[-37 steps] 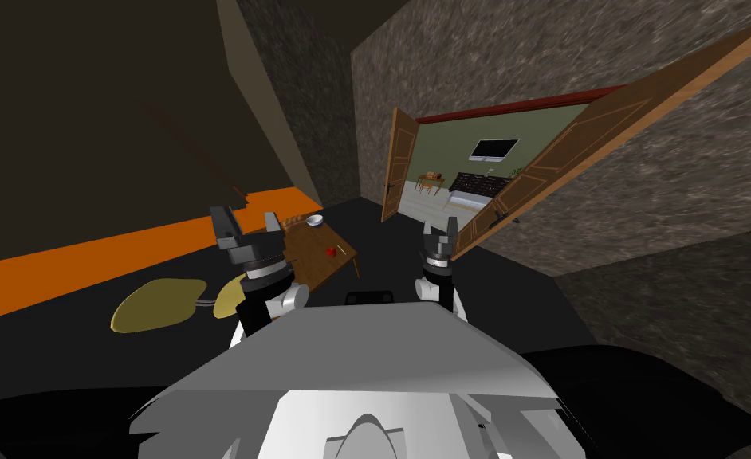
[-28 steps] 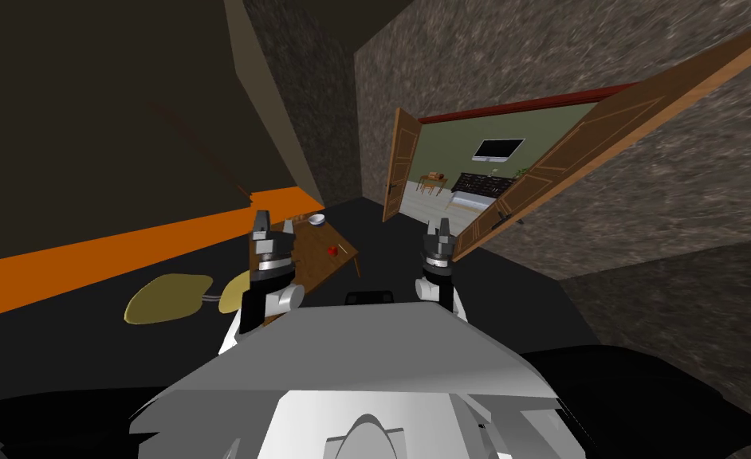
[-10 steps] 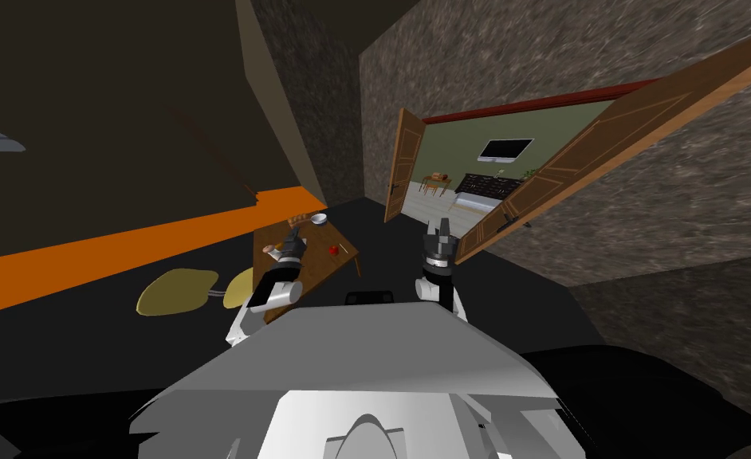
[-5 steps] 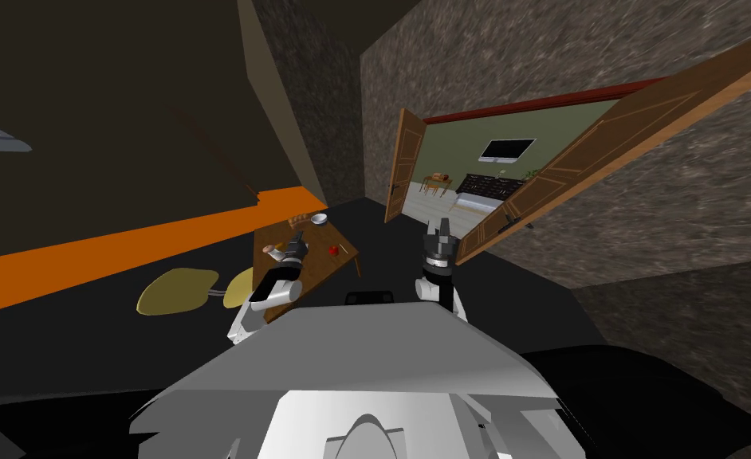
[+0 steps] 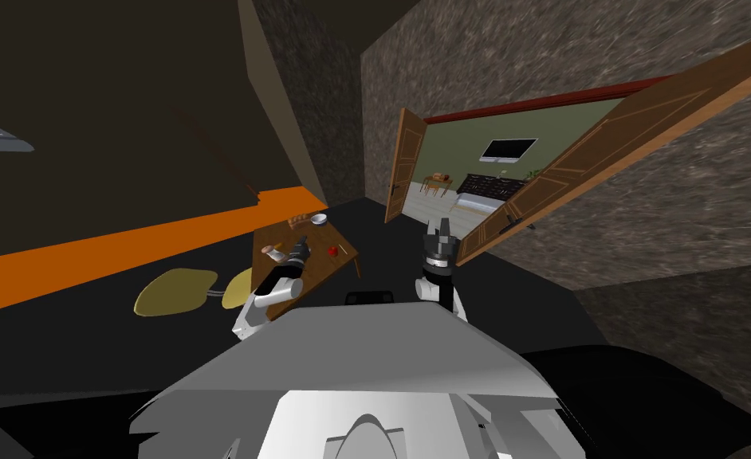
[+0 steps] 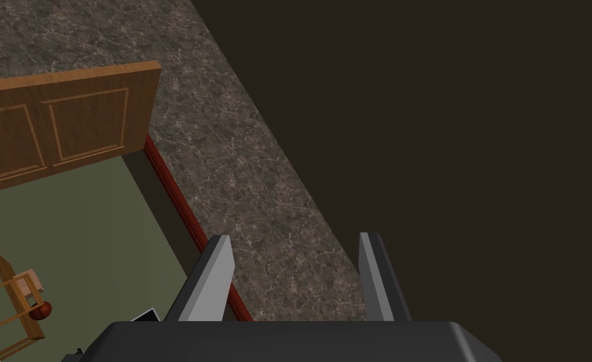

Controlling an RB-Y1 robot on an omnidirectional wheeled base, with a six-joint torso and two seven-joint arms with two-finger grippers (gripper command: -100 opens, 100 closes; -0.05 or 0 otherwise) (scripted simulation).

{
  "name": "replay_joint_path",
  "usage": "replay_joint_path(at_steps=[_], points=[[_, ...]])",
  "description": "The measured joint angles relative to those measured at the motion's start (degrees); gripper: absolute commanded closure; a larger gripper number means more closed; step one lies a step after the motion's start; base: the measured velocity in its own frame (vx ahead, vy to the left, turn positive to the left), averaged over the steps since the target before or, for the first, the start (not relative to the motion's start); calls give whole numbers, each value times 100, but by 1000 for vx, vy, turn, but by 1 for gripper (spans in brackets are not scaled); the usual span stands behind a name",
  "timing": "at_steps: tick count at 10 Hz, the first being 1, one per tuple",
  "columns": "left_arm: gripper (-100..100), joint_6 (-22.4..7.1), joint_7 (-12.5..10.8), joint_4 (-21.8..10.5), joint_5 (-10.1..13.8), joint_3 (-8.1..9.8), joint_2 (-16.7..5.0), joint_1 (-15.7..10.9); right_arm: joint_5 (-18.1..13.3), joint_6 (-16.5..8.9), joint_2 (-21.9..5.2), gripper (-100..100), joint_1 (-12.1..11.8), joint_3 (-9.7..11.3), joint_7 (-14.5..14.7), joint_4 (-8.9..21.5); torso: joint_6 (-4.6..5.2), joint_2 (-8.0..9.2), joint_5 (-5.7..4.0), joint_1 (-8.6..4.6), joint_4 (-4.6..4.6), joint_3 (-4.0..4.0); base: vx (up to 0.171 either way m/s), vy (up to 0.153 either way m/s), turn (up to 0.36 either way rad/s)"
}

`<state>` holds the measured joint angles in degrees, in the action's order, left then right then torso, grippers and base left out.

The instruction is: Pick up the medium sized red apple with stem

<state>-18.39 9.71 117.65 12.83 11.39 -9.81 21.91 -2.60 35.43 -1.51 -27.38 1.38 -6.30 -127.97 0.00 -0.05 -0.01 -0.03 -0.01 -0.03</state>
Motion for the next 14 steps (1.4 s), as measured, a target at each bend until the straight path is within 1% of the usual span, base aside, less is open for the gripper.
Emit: replay_joint_path(at_steps=[1,4,5,7,8,10,11,12,14], points=[[-100,-150,5,-137,25,29,-37,-87,0,0,0,0,0,0,0,0,0,-2,1,0,0,-1,18,-11,7],[-100,-653,29,-368,48,78,-68,-241,0,0,0,0,0,0,0,0,0,-6,0,-4,-1,-4,29,-19,7],[-100,-749,49,-533,70,78,-88,-274,0,0,0,0,0,0,0,0,0,-7,0,-4,-2,-4,25,-14,6],[-100,-1018,52,-544,80,103,-102,-308,0,0,0,0,0,0,0,0,0,-1,0,0,0,-1,13,-8,2],[-100,-1207,54,-584,75,125,-107,-371,0,0,0,0,0,0,0,0,0,-2,0,-1,0,-1,22,-14,4],[-100,-1510,67,-804,87,153,-146,-512,0,0,0,0,0,0,0,0,0,-10,-1,-4,-2,-5,36,-17,3],[-100,-1669,71,-849,99,165,-164,-541,0,0,0,0,0,0,0,0,0,-8,-1,-3,-2,-5,37,-16,3],[-100,-1825,80,-1032,90,178,-184,-668,0,0,0,0,0,0,0,0,1,-11,0,-3,-2,-6,33,-15,-2],[-100,-2080,99,-1202,83,182,-193,-745,0,0,0,0,0,0,0,0,0,-10,-1,-4,-2,-6,35,-20,0]])
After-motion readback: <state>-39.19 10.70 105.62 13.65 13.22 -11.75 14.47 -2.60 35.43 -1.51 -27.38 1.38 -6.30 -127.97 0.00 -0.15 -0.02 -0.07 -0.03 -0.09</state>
